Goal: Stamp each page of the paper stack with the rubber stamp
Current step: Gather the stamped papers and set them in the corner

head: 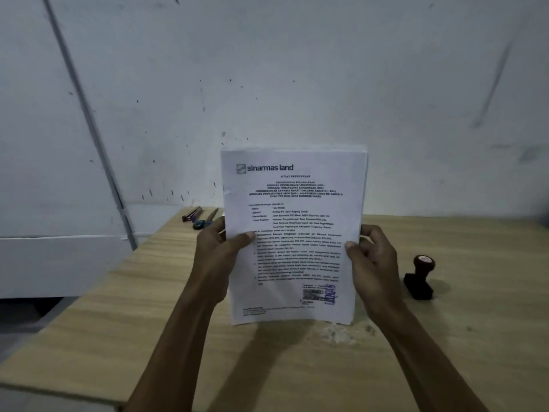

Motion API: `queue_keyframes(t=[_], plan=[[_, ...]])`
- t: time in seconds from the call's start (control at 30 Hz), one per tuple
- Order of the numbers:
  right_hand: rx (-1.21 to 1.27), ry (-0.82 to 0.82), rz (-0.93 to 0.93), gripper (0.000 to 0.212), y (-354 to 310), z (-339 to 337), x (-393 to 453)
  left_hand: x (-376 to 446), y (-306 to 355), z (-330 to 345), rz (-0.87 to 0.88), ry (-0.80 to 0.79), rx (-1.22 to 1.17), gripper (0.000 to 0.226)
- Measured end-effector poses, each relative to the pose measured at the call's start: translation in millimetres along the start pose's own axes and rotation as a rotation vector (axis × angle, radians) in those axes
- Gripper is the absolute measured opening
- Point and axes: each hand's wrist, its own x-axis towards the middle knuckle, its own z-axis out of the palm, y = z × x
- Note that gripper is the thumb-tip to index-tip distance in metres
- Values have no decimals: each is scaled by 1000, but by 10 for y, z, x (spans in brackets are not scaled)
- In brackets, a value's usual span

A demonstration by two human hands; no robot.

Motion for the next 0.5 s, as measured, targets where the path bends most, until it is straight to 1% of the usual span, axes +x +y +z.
queue_keyframes(t=[0.1,0.2,0.37,0.5], plan=[[46,-26,50,8,51,-28,-8,6,-33,16,2,-6,38,32],[59,-77,113,6,98,-34,-23,8,-58,33,-9,-11,63,28],[48,-100,120,12,120,-70,-15,14,-85,0,-39,-14,77,26],[96,-118,160,15,157,-103,-33,-17,-176,-77,-88,-76,104,29]])
